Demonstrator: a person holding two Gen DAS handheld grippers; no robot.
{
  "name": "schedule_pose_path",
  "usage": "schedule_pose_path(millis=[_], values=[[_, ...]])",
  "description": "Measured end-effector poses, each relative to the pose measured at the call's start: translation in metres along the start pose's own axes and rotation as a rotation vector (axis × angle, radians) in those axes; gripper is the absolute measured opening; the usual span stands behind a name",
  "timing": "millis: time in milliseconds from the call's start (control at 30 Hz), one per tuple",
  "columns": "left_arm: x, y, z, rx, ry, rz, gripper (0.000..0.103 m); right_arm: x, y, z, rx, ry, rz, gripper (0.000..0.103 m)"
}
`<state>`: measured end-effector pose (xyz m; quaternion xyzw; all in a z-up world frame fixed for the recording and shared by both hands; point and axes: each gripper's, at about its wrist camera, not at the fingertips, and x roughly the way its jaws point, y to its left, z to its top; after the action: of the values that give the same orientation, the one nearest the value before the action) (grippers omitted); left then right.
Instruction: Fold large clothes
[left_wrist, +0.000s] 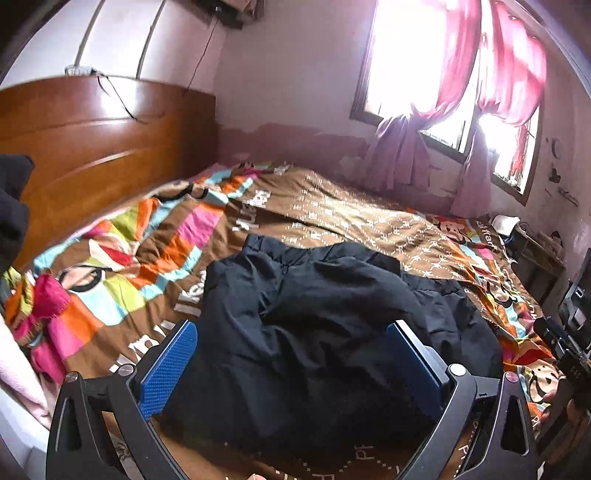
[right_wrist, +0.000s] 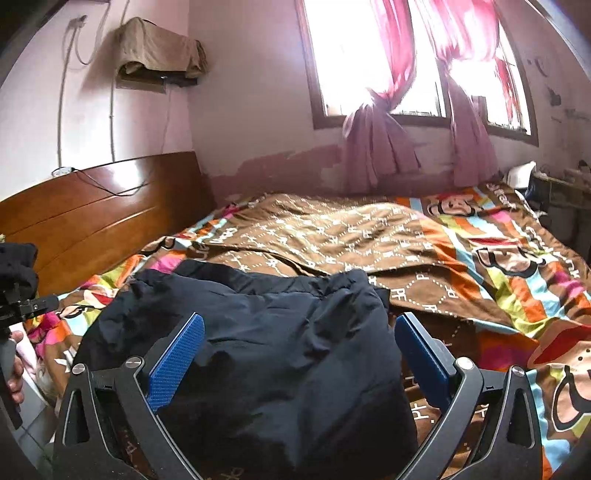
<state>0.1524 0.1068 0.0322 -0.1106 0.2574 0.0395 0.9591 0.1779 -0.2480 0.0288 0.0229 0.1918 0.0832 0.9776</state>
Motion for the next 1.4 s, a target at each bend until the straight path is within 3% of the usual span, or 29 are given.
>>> schedule_pose_path(millis=[333, 533, 700, 1067, 1267, 1400], values=[[-0.045, -0.015, -0.017, 0.02, -0.085, 0.011, 0.103, -0.045, 0.033, -0.003, -0.032, -0.083, 0.038, 0.102], [-0.072, -0.027, -0.035, 0.073, -0.132, 0.031, 0.103, -0.066, 0.046, -0.014, -0.014, -0.086, 0.068, 0.102], [-0.084, -0.035, -0.047, 0.119, -0.135, 0.026, 0.103, -0.08, 0.052, -0.027, 0.009, -0.077, 0.084, 0.102], [-0.113, -0.03, -0.07, 0.104, -0.174, -0.001, 0.103, -0.112, 0.06, -0.052, 0.006, -0.101, 0.063, 0.102], [-0.116, -0.036, -0.085, 0.165, -0.173, -0.002, 0.103, -0.124, 0.065, -0.061, 0.005, -0.112, 0.053, 0.102], [-0.117, -0.034, -0.091, 0.154, -0.177, -0.025, 0.103, -0.129, 0.067, -0.067, -0.017, -0.11, 0.047, 0.102]])
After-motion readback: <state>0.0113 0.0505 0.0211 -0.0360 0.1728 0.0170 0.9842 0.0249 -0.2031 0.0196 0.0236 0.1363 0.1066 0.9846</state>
